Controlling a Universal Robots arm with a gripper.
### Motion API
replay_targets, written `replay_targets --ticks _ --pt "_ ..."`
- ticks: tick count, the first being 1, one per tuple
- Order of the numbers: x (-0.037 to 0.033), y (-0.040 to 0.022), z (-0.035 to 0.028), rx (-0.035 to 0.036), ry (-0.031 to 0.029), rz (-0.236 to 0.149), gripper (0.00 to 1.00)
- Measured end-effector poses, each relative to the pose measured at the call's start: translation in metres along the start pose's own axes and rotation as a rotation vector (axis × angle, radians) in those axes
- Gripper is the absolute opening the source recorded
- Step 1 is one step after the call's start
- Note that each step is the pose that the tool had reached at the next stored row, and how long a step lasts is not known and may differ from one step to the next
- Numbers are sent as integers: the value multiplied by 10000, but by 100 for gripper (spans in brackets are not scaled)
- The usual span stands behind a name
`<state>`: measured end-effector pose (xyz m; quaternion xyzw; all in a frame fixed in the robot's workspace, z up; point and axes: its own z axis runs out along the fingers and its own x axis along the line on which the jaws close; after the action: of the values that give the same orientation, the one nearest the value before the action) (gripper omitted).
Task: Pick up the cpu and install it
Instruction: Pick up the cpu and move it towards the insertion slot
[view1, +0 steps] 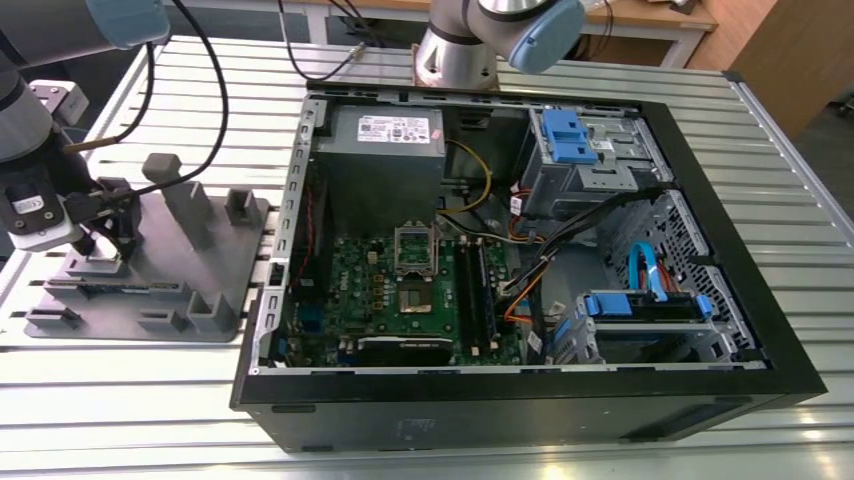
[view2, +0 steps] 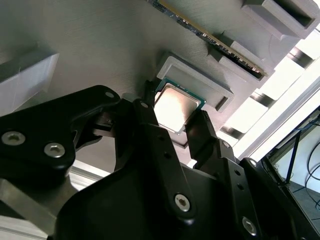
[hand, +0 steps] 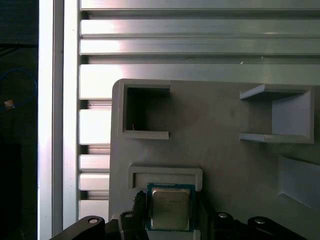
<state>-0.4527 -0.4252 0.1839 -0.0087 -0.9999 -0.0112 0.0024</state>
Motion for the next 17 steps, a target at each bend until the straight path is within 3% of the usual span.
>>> replay_targets --ticks 17 --pt "17 0 0 0 -11 -1 50"
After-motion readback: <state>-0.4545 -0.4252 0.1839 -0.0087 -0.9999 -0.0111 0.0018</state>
